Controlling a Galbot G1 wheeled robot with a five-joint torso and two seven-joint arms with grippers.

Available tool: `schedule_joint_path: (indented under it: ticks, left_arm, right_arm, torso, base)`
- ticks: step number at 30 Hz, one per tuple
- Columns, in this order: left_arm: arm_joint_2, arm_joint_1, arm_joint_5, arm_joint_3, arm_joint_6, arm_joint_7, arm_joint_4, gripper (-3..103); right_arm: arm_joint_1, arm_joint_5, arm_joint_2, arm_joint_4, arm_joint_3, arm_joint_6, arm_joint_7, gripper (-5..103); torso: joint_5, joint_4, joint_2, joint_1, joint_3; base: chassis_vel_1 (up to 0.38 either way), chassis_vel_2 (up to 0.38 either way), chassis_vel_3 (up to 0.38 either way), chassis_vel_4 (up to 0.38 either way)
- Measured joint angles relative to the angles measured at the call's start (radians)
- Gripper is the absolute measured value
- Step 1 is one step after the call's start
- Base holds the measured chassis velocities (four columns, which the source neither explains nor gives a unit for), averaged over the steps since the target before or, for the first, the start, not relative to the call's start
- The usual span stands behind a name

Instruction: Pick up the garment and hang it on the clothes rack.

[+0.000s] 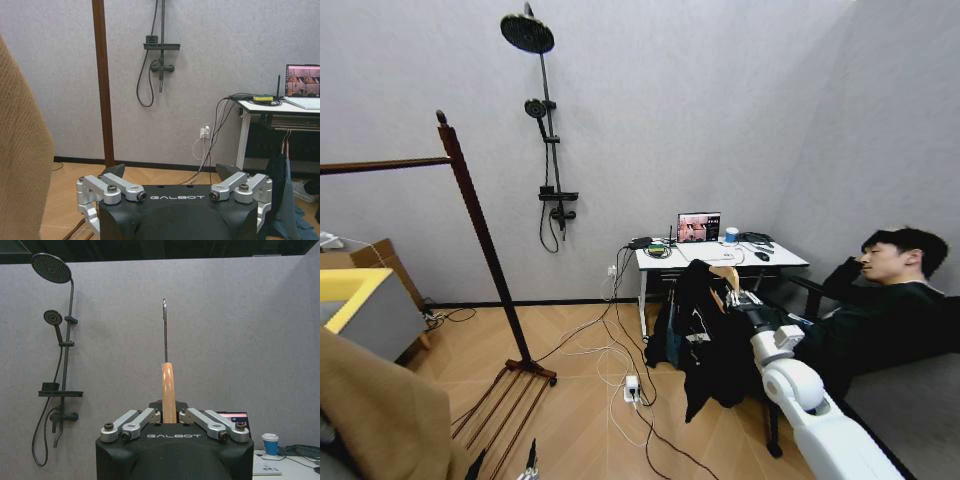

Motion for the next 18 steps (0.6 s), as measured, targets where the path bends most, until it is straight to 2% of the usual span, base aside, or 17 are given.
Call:
schedule_joint_path:
  ticks: [9,18]
  left_arm:
    - [0.000,0.000,0.000,0.000,0.000,0.000,0.000,100]
    - [0.000,0.000,0.000,0.000,0.000,0.000,0.000,100]
  right_arm:
    - [0.044,-0.014,0.023,-0.032,-0.056,-0.003,-0.011,10]
    - [0.054,-0.029,0.040,-0.018,-0.098,0.004,-0.047,10]
  torso:
    - [0.0002,0.0007,-0.001,0.001,0.000]
    - [0.0001,0.0004,-0.001,0.001,0.000]
  base:
    - [0.000,0.000,0.000,0.000]
    - [0.027,0.017,0.017,0.018]
